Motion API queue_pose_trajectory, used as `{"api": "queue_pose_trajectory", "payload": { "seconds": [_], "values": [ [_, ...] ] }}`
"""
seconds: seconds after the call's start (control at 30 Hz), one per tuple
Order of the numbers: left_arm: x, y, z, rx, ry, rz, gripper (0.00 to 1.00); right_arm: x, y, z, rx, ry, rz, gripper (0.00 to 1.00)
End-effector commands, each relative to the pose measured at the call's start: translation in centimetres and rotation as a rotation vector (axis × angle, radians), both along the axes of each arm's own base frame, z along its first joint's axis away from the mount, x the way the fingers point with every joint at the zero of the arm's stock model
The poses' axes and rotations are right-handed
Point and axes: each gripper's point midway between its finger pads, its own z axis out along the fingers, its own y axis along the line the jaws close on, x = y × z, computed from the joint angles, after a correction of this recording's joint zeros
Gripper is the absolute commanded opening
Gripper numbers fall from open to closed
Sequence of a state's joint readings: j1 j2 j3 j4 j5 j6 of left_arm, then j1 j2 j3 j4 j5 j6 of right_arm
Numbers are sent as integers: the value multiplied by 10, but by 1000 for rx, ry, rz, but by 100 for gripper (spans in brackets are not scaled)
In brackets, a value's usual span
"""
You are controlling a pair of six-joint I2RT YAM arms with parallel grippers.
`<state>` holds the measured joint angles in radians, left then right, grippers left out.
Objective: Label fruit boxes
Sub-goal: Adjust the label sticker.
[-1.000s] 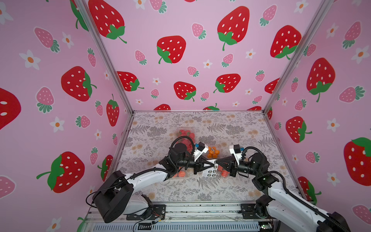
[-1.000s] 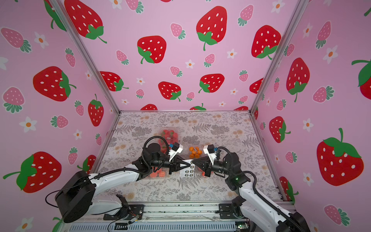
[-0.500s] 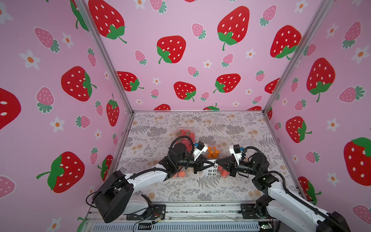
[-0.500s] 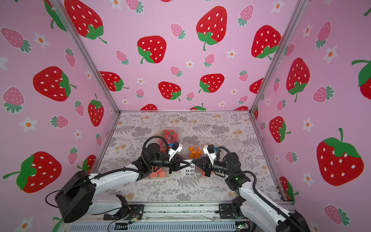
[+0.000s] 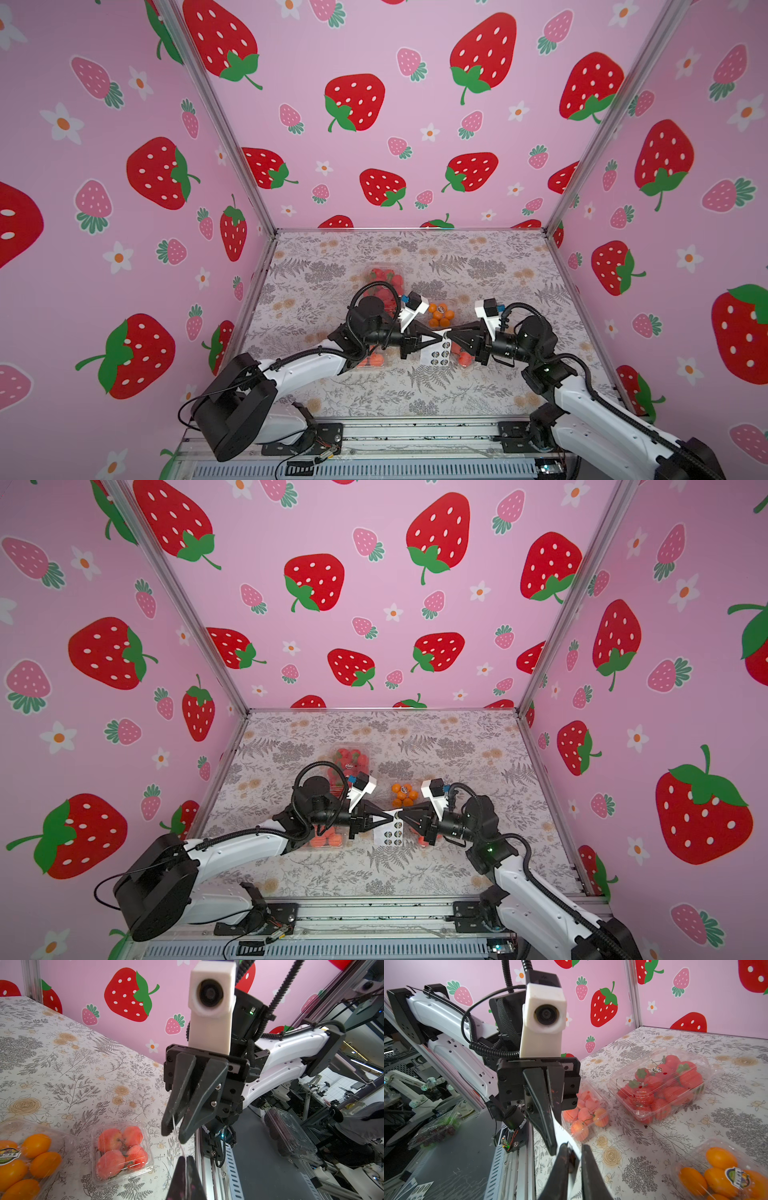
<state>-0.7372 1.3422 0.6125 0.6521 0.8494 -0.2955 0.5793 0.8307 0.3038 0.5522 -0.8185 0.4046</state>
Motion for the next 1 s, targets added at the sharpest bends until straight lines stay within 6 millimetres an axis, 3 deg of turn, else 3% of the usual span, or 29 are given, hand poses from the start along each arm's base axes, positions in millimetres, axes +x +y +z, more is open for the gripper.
{"api": "queue_pose_trajectory", "payload": {
  "seconds": [0.0, 0.23, 0.53, 0.97],
  "values": [
    [-6, 3, 18, -55, -53, -26, 0, -2, -2, 2, 10, -19, 0, 17],
    [-6, 1, 16, -50, -44, -39, 0, -3, -2, 5, 19, -28, 6, 0],
    [-7, -3, 20, -64, -43, -54, 0, 0, 4, -2, 15, 2, 39, 0],
    [4, -5, 10, -44, -16, -24, 0, -14, 6, 0, 38, -8, 117, 0]
  ]
}}
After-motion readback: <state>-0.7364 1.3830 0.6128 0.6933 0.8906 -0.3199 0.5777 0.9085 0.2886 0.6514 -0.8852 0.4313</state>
